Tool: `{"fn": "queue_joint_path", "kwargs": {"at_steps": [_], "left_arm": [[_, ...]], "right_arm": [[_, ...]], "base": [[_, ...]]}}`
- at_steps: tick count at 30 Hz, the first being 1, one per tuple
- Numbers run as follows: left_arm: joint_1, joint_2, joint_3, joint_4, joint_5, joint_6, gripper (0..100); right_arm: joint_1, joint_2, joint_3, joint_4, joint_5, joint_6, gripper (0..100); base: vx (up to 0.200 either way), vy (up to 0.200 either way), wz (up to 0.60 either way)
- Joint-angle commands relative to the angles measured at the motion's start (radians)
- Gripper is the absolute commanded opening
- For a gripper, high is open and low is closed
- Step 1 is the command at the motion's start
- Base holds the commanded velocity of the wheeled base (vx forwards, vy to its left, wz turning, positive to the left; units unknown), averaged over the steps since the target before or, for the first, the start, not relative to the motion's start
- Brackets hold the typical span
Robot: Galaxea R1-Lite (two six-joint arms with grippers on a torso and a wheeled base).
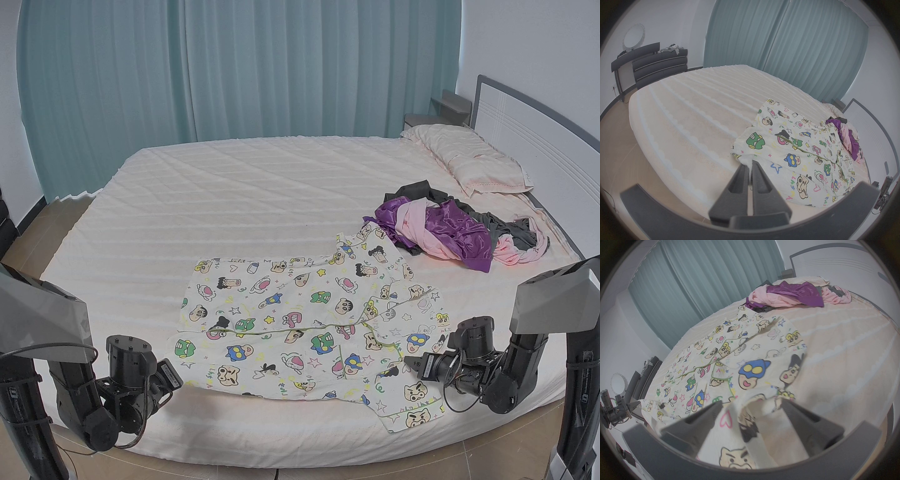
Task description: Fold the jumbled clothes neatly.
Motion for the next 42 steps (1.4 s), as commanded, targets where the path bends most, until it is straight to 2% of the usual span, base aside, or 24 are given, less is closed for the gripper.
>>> {"fn": "queue_joint_path", "kwargs": {"at_steps": [1, 8, 11, 12, 14, 18, 20, 25, 29, 31, 42], "left_arm": [[-0.001, 0.012, 0.005, -0.004, 0.000, 0.000, 0], [-0.002, 0.009, 0.015, -0.004, 0.000, 0.003, 0], [-0.005, 0.007, 0.013, -0.004, 0.002, 0.002, 0], [-0.005, 0.007, 0.013, -0.006, 0.002, 0.003, 0], [-0.005, 0.006, 0.013, -0.006, 0.002, 0.003, 0], [-0.008, 0.003, 0.015, -0.006, 0.002, 0.005, 0], [-0.008, 0.001, 0.016, -0.006, 0.002, 0.005, 0], [-0.008, 0.000, 0.028, -0.008, 0.002, 0.006, 0], [-0.008, 0.001, 0.028, -0.008, 0.002, 0.006, 0], [-0.008, 0.000, 0.028, -0.008, 0.002, 0.008, 0], [-0.010, 0.001, 0.027, -0.008, 0.008, 0.009, 0]], "right_arm": [[-0.035, -0.058, 0.064, -0.001, 0.001, -0.002, 100], [-0.070, -0.139, 0.181, -0.034, 0.006, -0.002, 100], [-0.067, -0.219, 0.294, -0.067, 0.072, -0.014, 100], [-0.064, -0.225, 0.334, -0.068, 0.119, -0.043, 100], [-0.062, -0.214, 0.385, -0.068, 0.167, -0.111, 100], [-0.049, -0.170, 0.457, -0.068, 0.214, -0.253, 100], [-0.024, -0.151, 0.457, -0.070, 0.214, -0.283, 100], [0.017, -0.104, 0.455, -0.125, 0.216, -0.286, 100], [0.034, 0.021, 0.457, -0.309, 0.205, -0.287, 100], [0.031, 0.051, 0.457, -0.332, 0.188, -0.290, 100], [0.028, 0.067, 0.449, -0.326, 0.178, -0.293, 100]], "base": [[0.000, 0.000, 0.00], [0.000, 0.000, 0.00], [0.000, 0.000, 0.00], [0.000, 0.000, 0.00], [0.000, 0.000, 0.00], [0.000, 0.000, 0.00], [0.000, 0.000, 0.00], [0.000, 0.000, 0.00], [0.000, 0.000, 0.00], [0.000, 0.000, 0.00], [0.000, 0.000, 0.00]]}}
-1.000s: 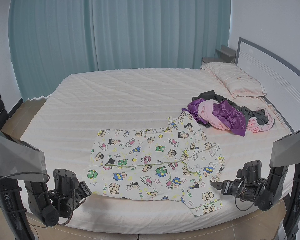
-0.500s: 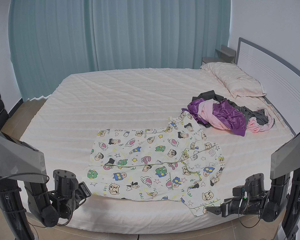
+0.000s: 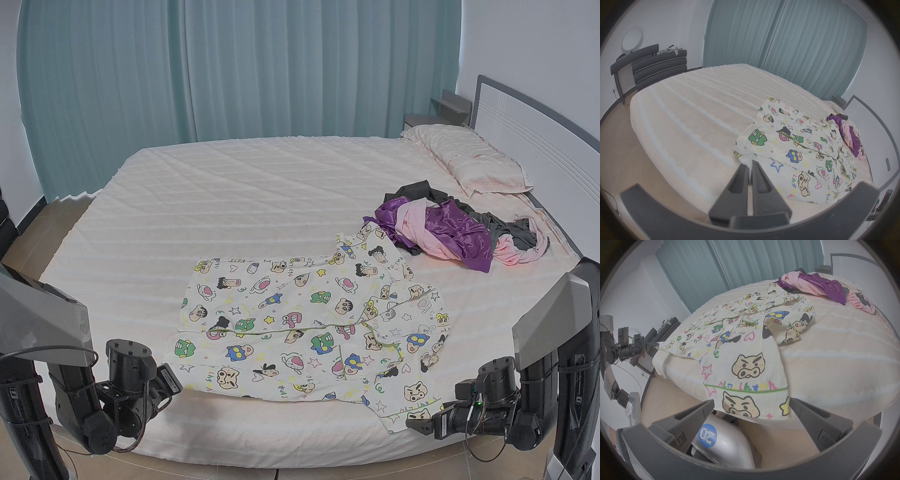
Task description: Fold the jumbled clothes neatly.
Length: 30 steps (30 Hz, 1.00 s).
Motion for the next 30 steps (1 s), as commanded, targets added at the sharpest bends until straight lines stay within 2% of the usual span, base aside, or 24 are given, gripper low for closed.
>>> {"fn": "queue_joint_path", "kwargs": {"at_steps": [1, 7, 8, 22, 26, 30], "left_arm": [[-0.001, 0.000, -0.001, 0.000, 0.001, 0.000, 0], [-0.007, 0.000, 0.001, 0.000, 0.003, 0.006, 0], [-0.007, 0.000, 0.001, 0.000, 0.006, 0.009, 0], [-0.010, 0.010, 0.007, 0.000, 0.017, 0.015, 0], [-0.036, 0.005, 0.017, 0.000, 0.050, 0.015, 0], [-0.067, -0.003, 0.070, -0.014, 0.058, 0.052, 0]], "right_arm": [[0.001, 0.033, 0.004, -0.007, 0.000, 0.000, 100], [0.001, 0.036, -0.005, -0.007, 0.001, -0.007, 100], [0.001, 0.033, -0.004, -0.007, 0.001, -0.007, 0], [0.007, -0.010, 0.018, -0.007, 0.003, -0.001, 0], [-0.004, -0.062, 0.018, -0.002, -0.002, 0.003, 0], [0.013, -0.183, 0.018, 0.134, -0.013, 0.039, 0]], "base": [[0.000, 0.000, 0.00], [0.000, 0.000, 0.00], [0.000, 0.000, 0.00], [0.000, 0.000, 0.00], [0.000, 0.000, 0.00], [0.000, 0.000, 0.00]]}}
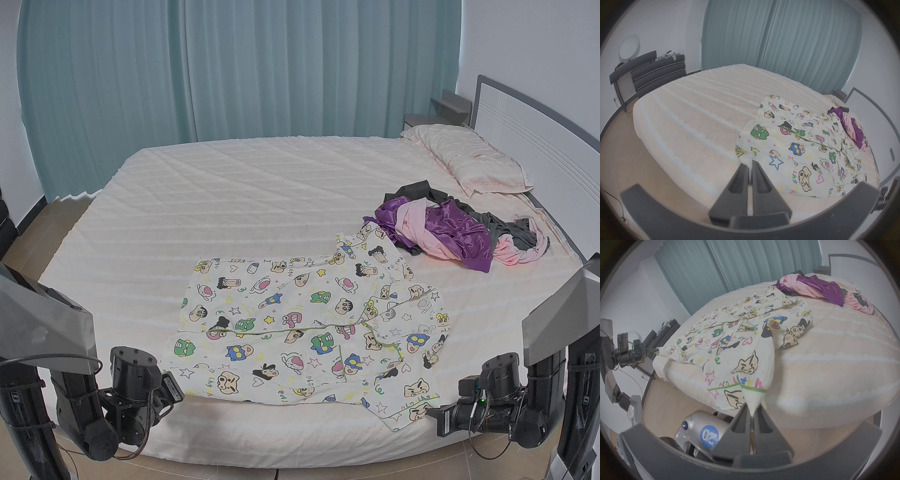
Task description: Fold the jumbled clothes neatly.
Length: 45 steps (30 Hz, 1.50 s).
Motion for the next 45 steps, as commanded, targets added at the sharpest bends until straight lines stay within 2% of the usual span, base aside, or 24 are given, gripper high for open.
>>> {"fn": "queue_joint_path", "kwargs": {"at_steps": [1, 7, 12, 15, 22, 26, 29, 30, 34, 39, 41, 45], "left_arm": [[-0.028, -0.002, 0.049, -0.030, 0.008, 0.027, 0], [-0.031, 0.035, 0.075, -0.083, 0.035, 0.030, 0], [-0.077, 0.049, 0.108, -0.091, 0.051, 0.022, 0], [-0.103, 0.056, 0.108, -0.089, 0.092, 0.027, 0], [-0.229, 0.058, 0.108, -0.063, 0.209, 0.053, 0], [-0.238, 0.066, 0.108, -0.010, 0.242, 0.050, 0], [-0.235, 0.058, 0.108, 0.029, 0.244, 0.048, 0], [-0.229, 0.049, 0.108, 0.081, 0.242, 0.047, 0], [-0.220, 0.040, 0.108, 0.127, 0.233, 0.039, 0], [-0.234, 0.038, 0.108, 0.187, 0.190, -0.032, 0], [-0.240, 0.013, 0.108, 0.267, 0.179, -0.045, 0], [-0.246, -0.046, 0.108, 0.343, 0.166, -0.045, 0]], "right_arm": [[0.024, -0.170, 0.017, 0.138, -0.007, 0.030, 0], [0.058, -0.361, 0.017, 0.417, -0.007, 0.028, 0], [0.072, -0.493, 0.017, 0.612, -0.005, 0.030, 0], [0.070, -0.520, 0.017, 0.658, -0.007, 0.031, 0], [0.096, -0.546, 0.017, 0.748, -0.011, 0.031, 0], [0.112, -0.554, 0.017, 0.782, -0.014, 0.033, 0], [0.115, -0.563, 0.017, 0.794, -0.016, 0.033, 0], [0.118, -0.586, 0.017, 0.830, -0.025, 0.031, 0], [0.127, -0.635, 0.017, 0.894, -0.033, 0.031, 0], [0.127, -0.657, 0.017, 0.957, -0.031, 0.031, 0], [0.132, -0.660, 0.017, 0.977, -0.027, 0.031, 0], [0.138, -0.658, 0.017, 0.989, -0.027, 0.031, 0]], "base": [[0.000, 0.000, 0.00], [0.000, 0.000, 0.00], [0.000, 0.000, 0.00], [0.000, 0.000, 0.00], [0.000, 0.000, 0.00], [0.000, 0.000, 0.00], [0.000, 0.000, 0.00], [0.000, 0.000, 0.00], [0.000, 0.000, 0.00], [0.000, 0.000, 0.00], [0.000, 0.000, 0.00], [0.000, 0.000, 0.00]]}}
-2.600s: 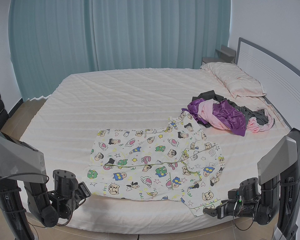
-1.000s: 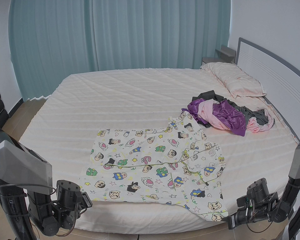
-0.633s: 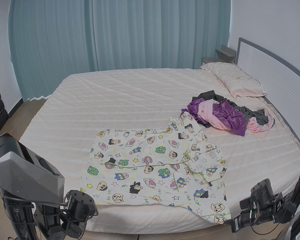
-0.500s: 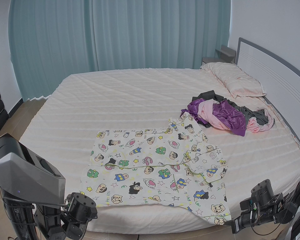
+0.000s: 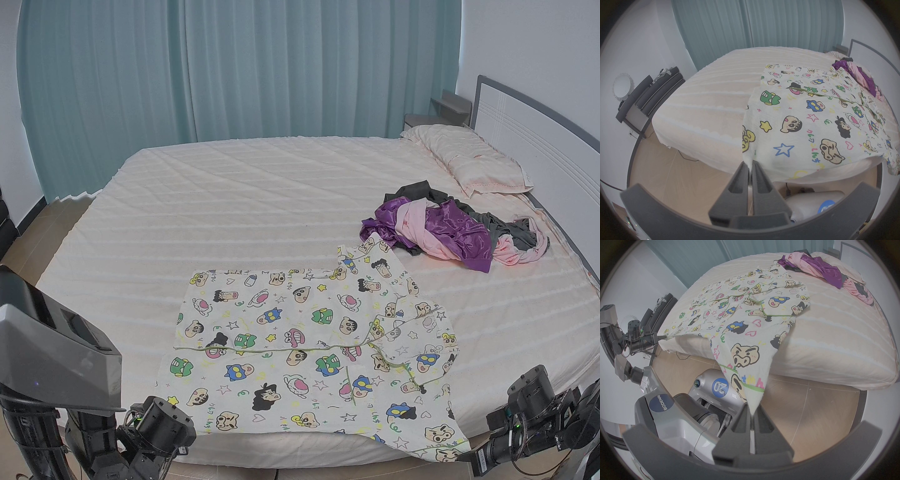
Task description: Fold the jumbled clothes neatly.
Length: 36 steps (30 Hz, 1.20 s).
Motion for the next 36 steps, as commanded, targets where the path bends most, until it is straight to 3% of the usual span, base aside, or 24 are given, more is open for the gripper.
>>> {"fn": "queue_joint_path", "kwargs": {"at_steps": [1, 4, 12, 21, 26, 30, 35, 36], "left_arm": [[-0.011, -0.068, 0.018, 0.048, -0.013, -0.004, 0], [-0.043, -0.136, 0.018, 0.148, -0.027, -0.005, 0], [-0.056, -0.165, 0.018, 0.262, -0.046, -0.008, 0], [-0.128, -0.165, 0.016, 0.314, -0.064, -0.100, 0], [-0.036, -0.268, -0.013, 0.140, -0.069, -0.030, 0], [0.073, -0.321, -0.062, 0.114, -0.107, 0.055, 0], [0.115, -0.309, -0.114, 0.114, -0.119, 0.056, 0], [0.121, -0.303, -0.137, 0.116, -0.155, 0.050, 0]], "right_arm": [[0.008, -0.012, 0.018, 0.015, 0.002, 0.000, 0], [0.036, -0.032, 0.018, 0.087, -0.001, 0.000, 0], [0.044, -0.082, 0.018, 0.186, 0.008, -0.003, 0], [0.062, -0.085, 0.015, 0.174, 0.009, -0.001, 0], [0.050, -0.101, 0.008, 0.084, 0.003, 0.006, 0], [-0.004, -0.096, -0.018, -0.001, -0.001, 0.022, 0], [-0.058, -0.075, -0.064, -0.044, -0.001, 0.028, 0], [-0.076, -0.061, -0.093, -0.048, 0.000, 0.029, 0]], "base": [[0.000, 0.000, 0.00], [0.000, 0.000, 0.00], [0.000, 0.000, 0.00], [0.000, 0.000, 0.00], [0.000, 0.000, 0.00], [0.000, 0.000, 0.00], [0.000, 0.000, 0.00], [0.000, 0.000, 0.00]]}}
